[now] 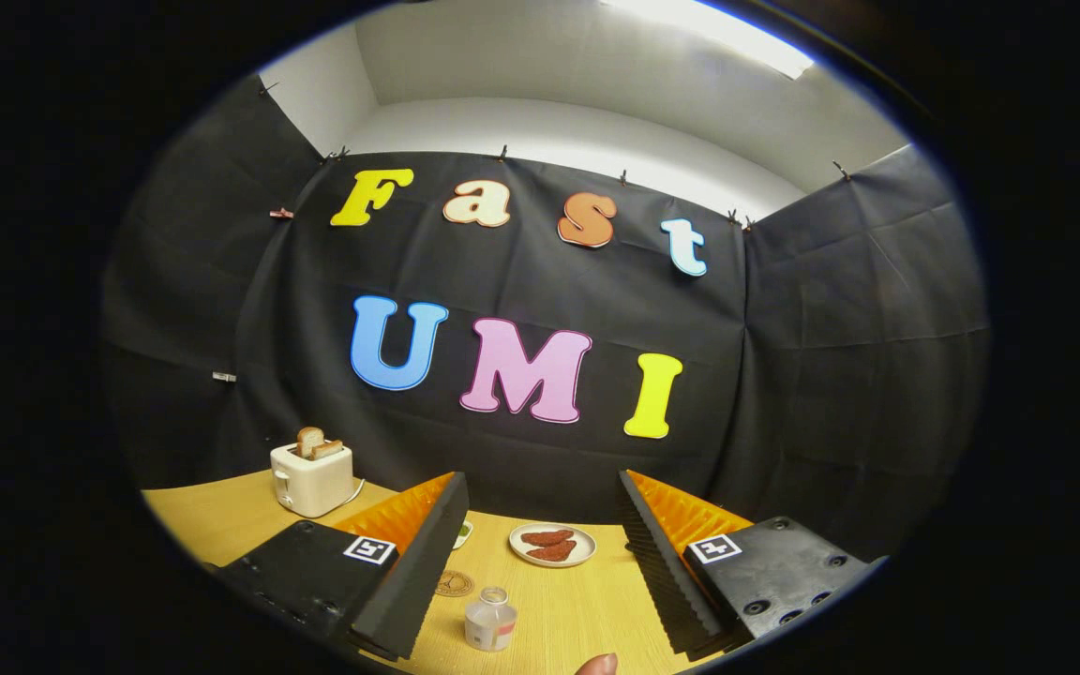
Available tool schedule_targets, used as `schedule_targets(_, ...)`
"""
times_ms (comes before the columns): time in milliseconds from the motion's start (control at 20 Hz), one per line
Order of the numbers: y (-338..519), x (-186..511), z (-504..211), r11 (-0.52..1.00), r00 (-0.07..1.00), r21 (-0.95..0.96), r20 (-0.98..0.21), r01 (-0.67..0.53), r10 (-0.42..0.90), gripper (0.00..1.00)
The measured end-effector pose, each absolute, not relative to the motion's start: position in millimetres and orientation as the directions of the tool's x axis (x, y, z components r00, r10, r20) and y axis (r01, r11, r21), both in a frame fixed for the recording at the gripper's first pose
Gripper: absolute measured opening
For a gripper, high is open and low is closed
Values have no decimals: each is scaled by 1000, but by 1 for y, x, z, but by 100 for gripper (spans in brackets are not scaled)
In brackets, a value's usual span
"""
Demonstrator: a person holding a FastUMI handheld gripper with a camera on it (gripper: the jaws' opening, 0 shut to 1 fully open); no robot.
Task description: Take the bottle from table, then pour the juice into the cup, finally place the bottle on the coaster
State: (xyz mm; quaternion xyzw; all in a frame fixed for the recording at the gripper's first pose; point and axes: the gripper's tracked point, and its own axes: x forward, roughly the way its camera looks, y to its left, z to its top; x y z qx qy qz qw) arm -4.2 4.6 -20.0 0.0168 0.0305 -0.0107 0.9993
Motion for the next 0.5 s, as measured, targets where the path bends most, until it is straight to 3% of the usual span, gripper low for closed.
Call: schedule_targets(500, 19, 4, -83, 995, 997, 104, -80, 9, 0, 97)
